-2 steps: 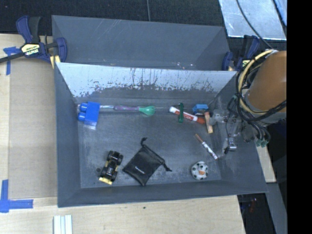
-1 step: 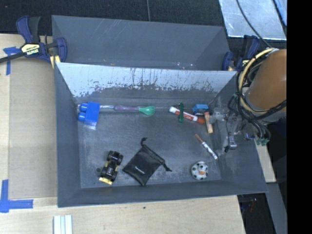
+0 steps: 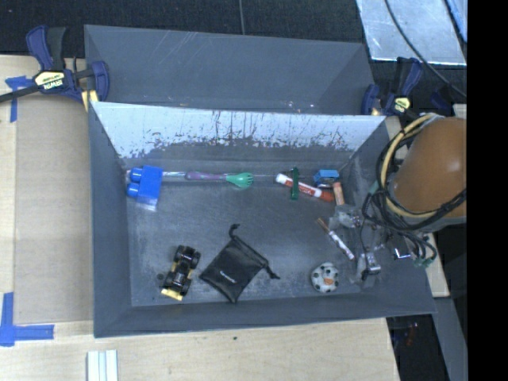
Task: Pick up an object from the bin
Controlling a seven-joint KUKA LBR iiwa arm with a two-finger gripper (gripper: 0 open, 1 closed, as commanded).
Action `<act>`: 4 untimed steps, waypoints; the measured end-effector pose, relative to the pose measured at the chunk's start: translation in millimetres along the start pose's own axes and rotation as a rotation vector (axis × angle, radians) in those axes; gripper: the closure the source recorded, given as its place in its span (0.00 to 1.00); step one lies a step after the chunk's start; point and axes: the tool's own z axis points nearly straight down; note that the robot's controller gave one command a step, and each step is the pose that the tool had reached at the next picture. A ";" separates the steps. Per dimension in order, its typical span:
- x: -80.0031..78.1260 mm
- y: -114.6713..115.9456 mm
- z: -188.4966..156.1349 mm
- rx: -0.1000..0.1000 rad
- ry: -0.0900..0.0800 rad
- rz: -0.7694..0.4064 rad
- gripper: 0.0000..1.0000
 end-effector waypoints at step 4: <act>1.7 33.6 69.2 0.008 -0.009 -0.825 1.00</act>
Offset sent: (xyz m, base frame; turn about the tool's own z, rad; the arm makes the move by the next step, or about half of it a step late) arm -0.0062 0.0226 -0.0276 -0.6077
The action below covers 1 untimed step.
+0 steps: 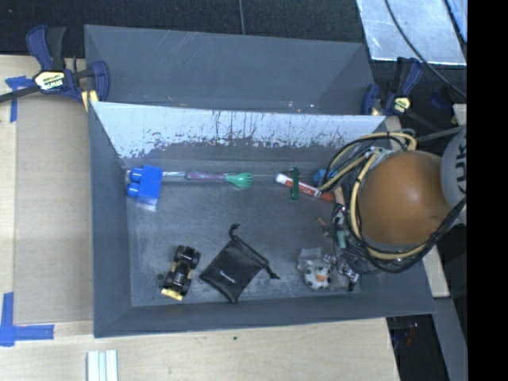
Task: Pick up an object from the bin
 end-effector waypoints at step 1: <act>-1.2 1.1 -0.3 0.000 0.000 -0.027 1.00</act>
Offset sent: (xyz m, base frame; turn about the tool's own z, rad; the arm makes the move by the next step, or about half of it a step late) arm -0.0003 0.0009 0.0673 -0.0162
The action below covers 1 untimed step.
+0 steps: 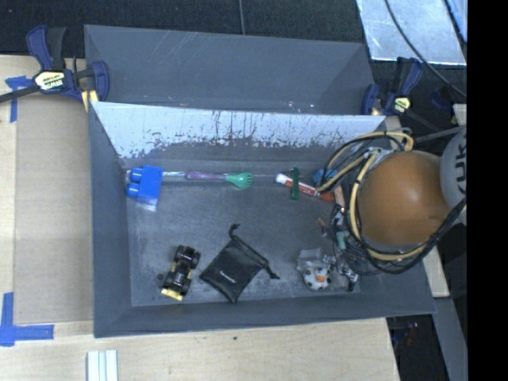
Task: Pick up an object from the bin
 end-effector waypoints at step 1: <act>-0.2 -1.6 -67.1 0.001 -0.002 0.014 1.00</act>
Offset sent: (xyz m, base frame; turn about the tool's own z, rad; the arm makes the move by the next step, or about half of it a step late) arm -0.0030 0.0009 0.0647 0.0024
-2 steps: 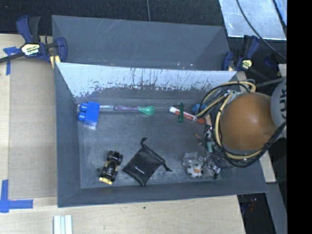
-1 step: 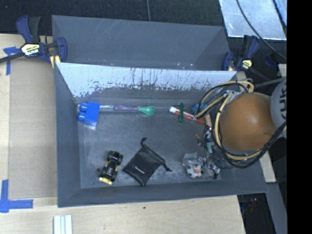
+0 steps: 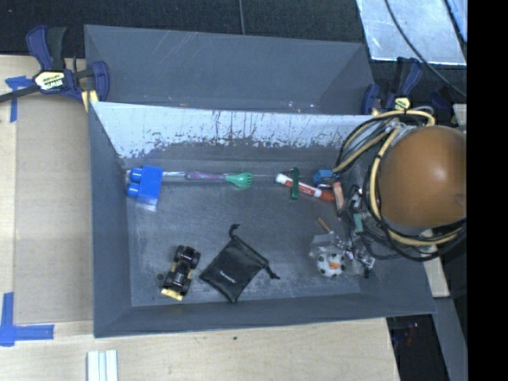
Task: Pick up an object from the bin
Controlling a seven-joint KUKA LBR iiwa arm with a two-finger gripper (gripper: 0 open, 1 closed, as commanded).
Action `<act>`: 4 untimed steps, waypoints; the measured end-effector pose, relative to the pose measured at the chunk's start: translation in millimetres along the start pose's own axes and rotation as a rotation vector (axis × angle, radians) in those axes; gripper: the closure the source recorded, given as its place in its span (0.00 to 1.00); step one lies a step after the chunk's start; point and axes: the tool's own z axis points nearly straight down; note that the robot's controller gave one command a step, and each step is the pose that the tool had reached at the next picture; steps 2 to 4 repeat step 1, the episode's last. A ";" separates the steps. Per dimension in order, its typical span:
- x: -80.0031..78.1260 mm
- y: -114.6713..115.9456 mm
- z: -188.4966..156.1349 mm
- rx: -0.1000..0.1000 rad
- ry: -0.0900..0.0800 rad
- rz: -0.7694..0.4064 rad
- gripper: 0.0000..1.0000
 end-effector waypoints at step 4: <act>0.2 1.3 0.9 -0.004 0.001 -0.002 1.00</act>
Offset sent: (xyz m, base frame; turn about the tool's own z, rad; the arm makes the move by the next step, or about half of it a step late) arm -0.0005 0.0002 0.0220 -0.0008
